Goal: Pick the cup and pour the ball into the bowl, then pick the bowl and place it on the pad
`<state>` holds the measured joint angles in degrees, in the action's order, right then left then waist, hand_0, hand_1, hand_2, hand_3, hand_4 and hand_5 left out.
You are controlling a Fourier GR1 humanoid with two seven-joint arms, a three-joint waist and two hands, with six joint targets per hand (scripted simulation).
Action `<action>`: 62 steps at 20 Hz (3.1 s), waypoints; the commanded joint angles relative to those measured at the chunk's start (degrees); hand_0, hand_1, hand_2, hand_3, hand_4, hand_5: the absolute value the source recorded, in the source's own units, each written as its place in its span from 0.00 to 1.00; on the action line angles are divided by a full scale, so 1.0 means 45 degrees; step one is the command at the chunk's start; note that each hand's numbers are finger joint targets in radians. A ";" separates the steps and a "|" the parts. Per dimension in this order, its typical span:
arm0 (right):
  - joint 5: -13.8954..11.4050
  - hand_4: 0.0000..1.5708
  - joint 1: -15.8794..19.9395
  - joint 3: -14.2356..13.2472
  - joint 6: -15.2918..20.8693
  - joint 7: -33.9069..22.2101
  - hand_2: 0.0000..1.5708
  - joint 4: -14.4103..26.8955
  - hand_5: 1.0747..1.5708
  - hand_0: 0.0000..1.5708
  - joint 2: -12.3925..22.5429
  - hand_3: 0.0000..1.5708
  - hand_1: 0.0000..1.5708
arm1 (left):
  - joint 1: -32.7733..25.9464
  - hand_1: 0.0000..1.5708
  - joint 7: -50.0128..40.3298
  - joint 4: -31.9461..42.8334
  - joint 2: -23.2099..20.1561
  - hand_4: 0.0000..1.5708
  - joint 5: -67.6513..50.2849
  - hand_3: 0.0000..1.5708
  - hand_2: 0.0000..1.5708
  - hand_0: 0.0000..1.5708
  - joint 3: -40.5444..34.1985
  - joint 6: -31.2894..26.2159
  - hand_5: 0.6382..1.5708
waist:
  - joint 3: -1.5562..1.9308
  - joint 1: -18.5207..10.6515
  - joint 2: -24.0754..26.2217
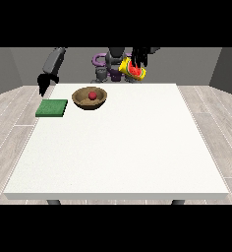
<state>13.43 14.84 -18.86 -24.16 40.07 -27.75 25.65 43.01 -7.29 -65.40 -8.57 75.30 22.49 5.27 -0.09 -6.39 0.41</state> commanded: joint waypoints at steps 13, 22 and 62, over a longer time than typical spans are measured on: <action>0.1405 0.43 0.1049 -0.1169 0.0683 0.0074 0.25 -0.1216 0.95 0.00 0.0035 0.18 0.00 | -0.4406 0.70 0.9129 -0.0218 -0.0002 0.86 -1.0915 0.46 0.65 0.70 -0.5440 0.2084 0.98 | -0.0051 -0.2595 -0.4279; 0.1596 0.00 0.2399 -0.0776 0.1190 -0.0724 0.00 -0.2603 1.00 0.00 -0.0312 0.00 0.00 | -0.3366 0.00 1.0204 0.2268 0.0279 0.00 -1.3512 0.00 0.00 0.00 -0.6644 -0.0749 0.00 | 0.0001 -0.1496 -0.5666; -0.2966 0.76 0.0902 0.3055 0.7908 -0.2353 1.00 0.0211 0.98 1.00 -0.2016 1.00 1.00 | -0.4200 0.00 0.9186 0.0835 -0.0267 0.00 -1.3999 0.00 0.00 0.00 -0.6020 -0.2056 0.08 | -0.0077 -0.2518 -0.4130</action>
<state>9.49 21.20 -10.78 2.40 35.10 -33.91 14.12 22.23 33.34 -60.02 -9.75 11.86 -5.65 -3.38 -3.61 -13.07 -11.34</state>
